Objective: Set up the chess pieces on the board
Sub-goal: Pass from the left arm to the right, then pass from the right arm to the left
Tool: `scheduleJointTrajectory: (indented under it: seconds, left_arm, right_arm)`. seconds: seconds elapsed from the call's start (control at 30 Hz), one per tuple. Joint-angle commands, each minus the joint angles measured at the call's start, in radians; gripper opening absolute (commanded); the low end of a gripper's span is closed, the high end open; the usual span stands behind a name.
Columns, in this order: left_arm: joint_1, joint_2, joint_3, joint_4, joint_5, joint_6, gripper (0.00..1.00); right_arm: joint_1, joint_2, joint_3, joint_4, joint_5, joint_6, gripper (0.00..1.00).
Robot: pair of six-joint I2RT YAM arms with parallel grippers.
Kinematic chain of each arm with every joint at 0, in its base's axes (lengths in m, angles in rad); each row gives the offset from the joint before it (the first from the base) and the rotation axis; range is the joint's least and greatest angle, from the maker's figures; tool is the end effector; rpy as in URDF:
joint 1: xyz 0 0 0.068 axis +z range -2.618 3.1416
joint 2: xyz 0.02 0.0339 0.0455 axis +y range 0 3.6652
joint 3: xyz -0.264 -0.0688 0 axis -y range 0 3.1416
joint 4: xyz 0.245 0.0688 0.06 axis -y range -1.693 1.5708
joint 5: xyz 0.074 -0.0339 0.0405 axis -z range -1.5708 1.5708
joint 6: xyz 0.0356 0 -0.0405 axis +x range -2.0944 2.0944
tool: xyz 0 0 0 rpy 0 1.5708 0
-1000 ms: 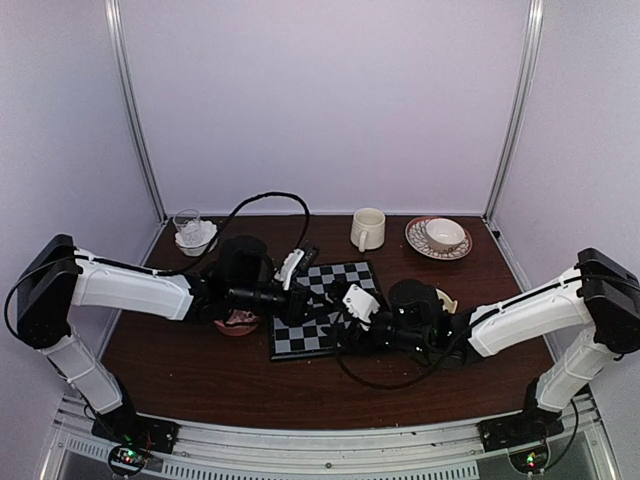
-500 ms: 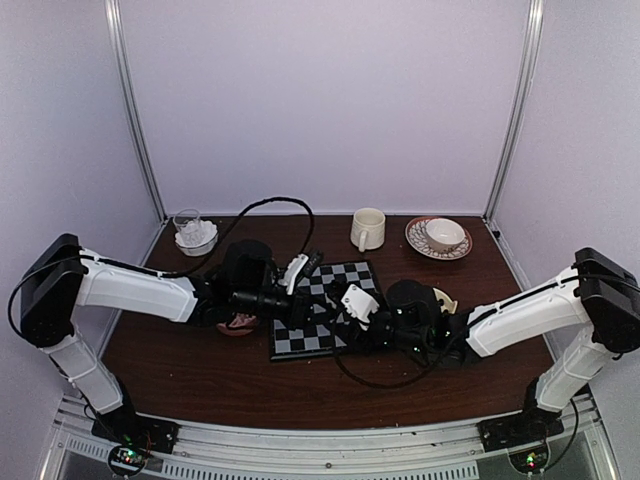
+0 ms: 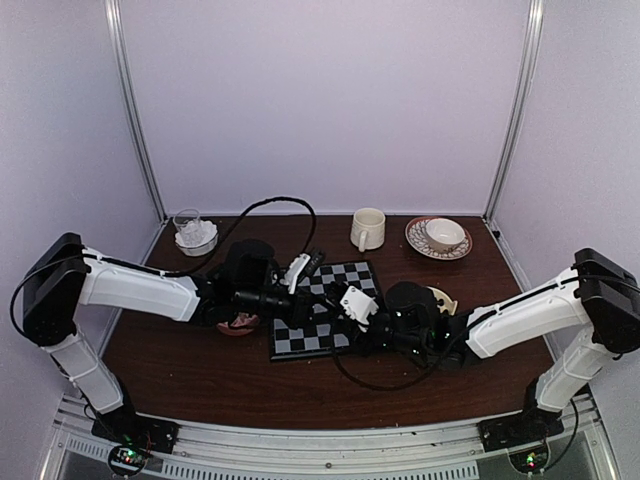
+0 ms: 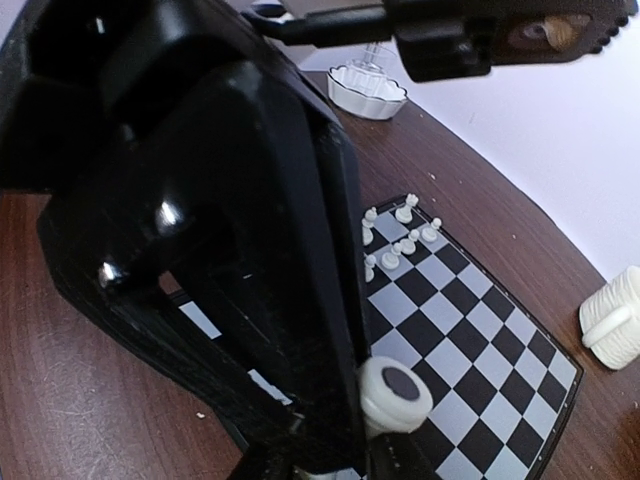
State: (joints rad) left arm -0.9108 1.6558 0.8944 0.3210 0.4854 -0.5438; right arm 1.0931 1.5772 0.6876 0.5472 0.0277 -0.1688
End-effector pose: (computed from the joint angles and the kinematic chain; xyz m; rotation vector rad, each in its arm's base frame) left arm 0.2055 -0.2919 0.2060 0.7505 2.1267 -1.3515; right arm 0.1507 0.2889 0.1882 -1.1399 1.5927 0.5915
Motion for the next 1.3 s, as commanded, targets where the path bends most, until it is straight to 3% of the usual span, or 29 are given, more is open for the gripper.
scheduleJointTrajectory:
  seconds: [0.0, 0.13, 0.33, 0.6, 0.8, 1.0, 1.13, 1.27]
  left_arm:
    - [-0.005, 0.030, 0.037, 0.037, 0.005, 0.005, 0.17]
    - [-0.005, 0.016, 0.030, 0.027, -0.017, 0.019, 0.21]
    - [-0.005, -0.068, -0.043, 0.068, -0.104, 0.032, 0.37]
    - [-0.002, -0.218, -0.102, 0.023, -0.244, 0.149, 0.44]
    - [-0.002, -0.310, -0.135, 0.017, -0.277, 0.285, 0.47]
    - [-0.002, -0.362, -0.180, 0.029, -0.391, 0.521, 0.49]
    - [-0.002, -0.379, -0.254, 0.126, -0.351, 0.725, 0.58]
    - [-0.002, -0.362, -0.251, 0.102, -0.329, 0.843, 0.59]
  right_arm:
    - [0.006, -0.004, 0.022, 0.027, 0.004, 0.014, 0.18]
    - [0.005, -0.005, 0.023, 0.019, 0.018, 0.015, 0.14]
    - [0.006, -0.014, 0.013, 0.021, 0.030, 0.015, 0.07]
    - [-0.011, -0.060, 0.001, -0.012, 0.011, 0.040, 0.02]
    - [-0.074, -0.124, 0.046, -0.152, -0.161, 0.106, 0.03]
    - [-0.158, -0.106, 0.236, -0.494, -0.405, 0.208, 0.04]
    - [-0.198, -0.087, 0.260, -0.497, -0.560, 0.265, 0.04]
    - [-0.214, -0.048, 0.291, -0.509, -0.702, 0.291, 0.05]
